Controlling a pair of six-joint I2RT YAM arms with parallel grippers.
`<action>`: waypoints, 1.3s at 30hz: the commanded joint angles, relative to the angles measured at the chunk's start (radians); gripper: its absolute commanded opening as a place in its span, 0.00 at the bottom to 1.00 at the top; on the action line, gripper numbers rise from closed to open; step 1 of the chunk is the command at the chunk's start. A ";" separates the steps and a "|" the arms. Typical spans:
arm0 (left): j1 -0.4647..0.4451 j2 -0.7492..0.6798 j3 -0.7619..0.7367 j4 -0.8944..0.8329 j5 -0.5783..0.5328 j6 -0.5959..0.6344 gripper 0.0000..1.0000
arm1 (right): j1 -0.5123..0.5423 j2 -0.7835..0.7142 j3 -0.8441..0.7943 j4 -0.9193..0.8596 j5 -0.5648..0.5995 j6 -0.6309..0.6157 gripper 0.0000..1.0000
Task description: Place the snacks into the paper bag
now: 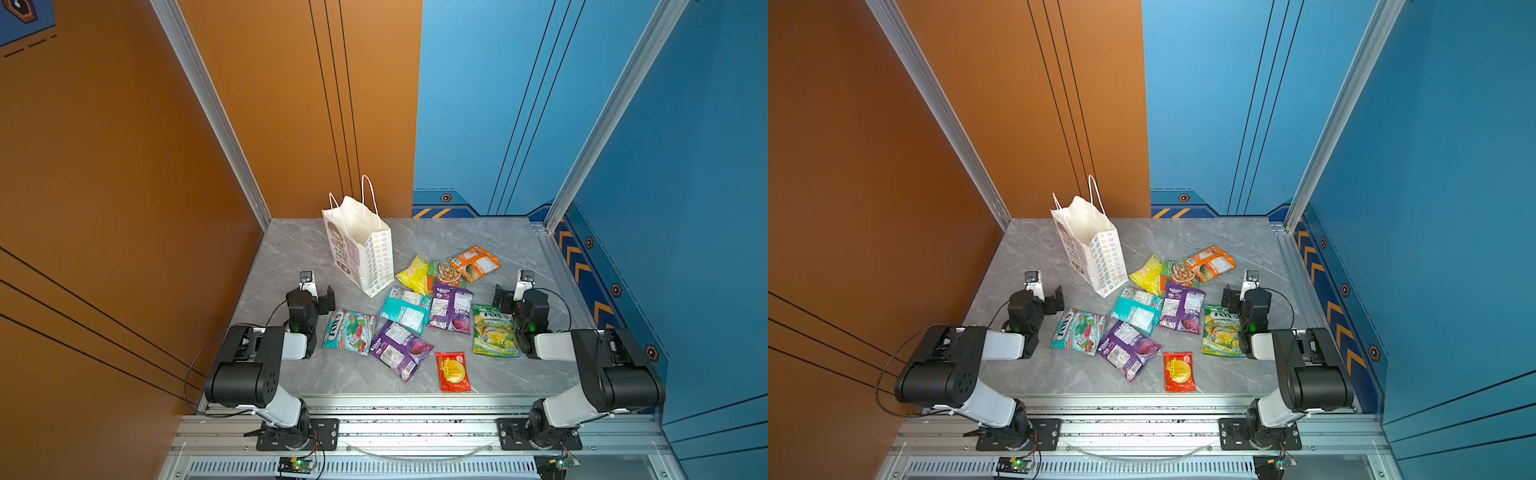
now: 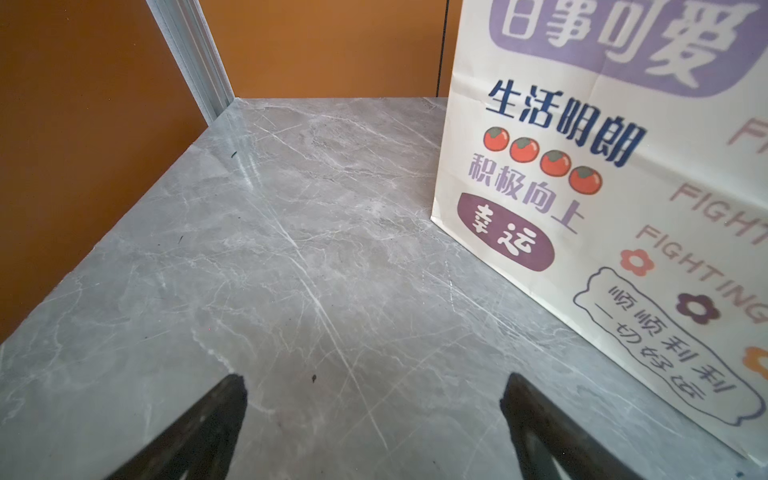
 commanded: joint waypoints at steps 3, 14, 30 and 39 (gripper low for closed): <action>-0.009 0.002 0.013 -0.011 0.007 0.020 0.98 | -0.004 0.000 0.018 -0.021 -0.005 0.007 1.00; -0.002 0.003 0.015 -0.013 0.016 0.015 0.98 | -0.003 0.000 0.020 -0.021 -0.002 0.006 1.00; -0.005 0.001 0.012 -0.011 0.013 0.016 0.98 | -0.003 0.001 0.019 -0.022 -0.001 0.006 1.00; -0.060 -0.006 -0.038 0.079 -0.046 0.060 0.98 | 0.006 -0.014 0.024 -0.039 0.037 0.012 1.00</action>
